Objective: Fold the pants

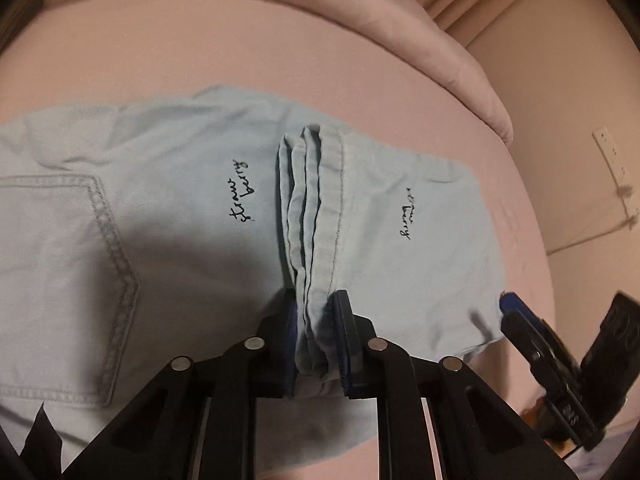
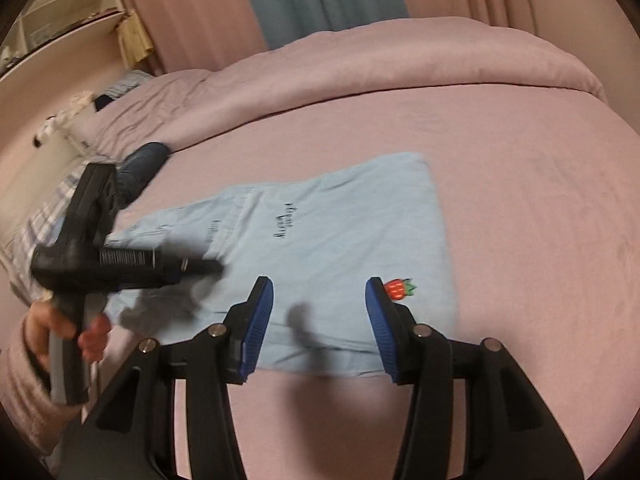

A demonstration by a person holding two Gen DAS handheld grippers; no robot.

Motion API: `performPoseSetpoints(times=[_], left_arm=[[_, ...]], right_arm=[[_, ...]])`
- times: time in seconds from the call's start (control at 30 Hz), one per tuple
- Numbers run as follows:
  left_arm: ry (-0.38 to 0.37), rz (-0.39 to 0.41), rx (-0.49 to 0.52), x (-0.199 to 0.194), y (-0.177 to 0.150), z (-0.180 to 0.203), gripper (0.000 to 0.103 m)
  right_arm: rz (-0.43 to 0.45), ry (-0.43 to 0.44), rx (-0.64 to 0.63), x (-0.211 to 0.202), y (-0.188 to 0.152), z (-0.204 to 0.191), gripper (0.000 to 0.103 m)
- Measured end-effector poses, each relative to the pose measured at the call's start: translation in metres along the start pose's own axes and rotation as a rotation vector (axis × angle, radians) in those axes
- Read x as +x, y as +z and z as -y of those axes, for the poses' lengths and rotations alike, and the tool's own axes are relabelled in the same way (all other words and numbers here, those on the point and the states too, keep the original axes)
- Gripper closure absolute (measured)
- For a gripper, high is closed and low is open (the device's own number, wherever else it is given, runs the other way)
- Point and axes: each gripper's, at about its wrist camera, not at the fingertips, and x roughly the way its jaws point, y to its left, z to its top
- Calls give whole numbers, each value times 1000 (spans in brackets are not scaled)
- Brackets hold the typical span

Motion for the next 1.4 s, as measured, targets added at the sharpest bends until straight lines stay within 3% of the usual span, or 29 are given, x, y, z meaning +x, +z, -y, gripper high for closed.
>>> performPoseSetpoints(times=[0.17,0.27,0.33,0.37,0.5,0.53,0.57,0.6,0.7,0.77,0.8,0.87,0.97,1.13,1.27,1.33,1.4], left_arm=[[23,21,-13,-6,-15,-6,89],[32,14,-16,-6,-17,-8,84],[72,27,-4,-16,-15,-5,59],[97,55,4,-26,-14,-4,38],[25,180,60,-57,-13,2,35],[-22,183,88,-56,-10,10,36],[-72,169,104,-52,-9,14,47],[-120,130,118,-42,-9,19,63],[-141,62,131,-13,-11,21,70],[-145,6,88,5,-12,12,72],[-129,0,70,10,-12,7,85],[-87,6,36,6,-13,-6,97],[-116,13,-6,-3,-20,-22,98],[-76,34,37,-16,-27,-17,98],[-102,27,8,-14,-25,-20,98],[-99,27,0,-15,-26,-20,98],[-87,30,8,-20,-33,-22,98]], right_arm=[[-64,-59,2,17,-12,13,57],[-109,-73,-17,23,-13,18,57],[-133,-104,-19,18,-2,12,54],[-125,-99,-19,15,1,9,54],[-74,65,-112,10,26,-26,57],[-85,93,-133,17,32,-33,66],[-110,113,-161,30,39,-41,87],[-139,117,-188,43,45,-48,95],[-234,157,-187,83,64,-55,94],[-300,200,-184,102,72,-56,94],[-328,215,-193,110,74,-58,94],[-402,217,-233,125,71,-67,94],[-481,181,-310,153,61,-91,90],[-476,342,-306,162,60,-132,93],[-355,284,-271,128,76,-124,92],[-316,181,-293,114,80,-115,90],[-350,151,-284,118,80,-106,90]])
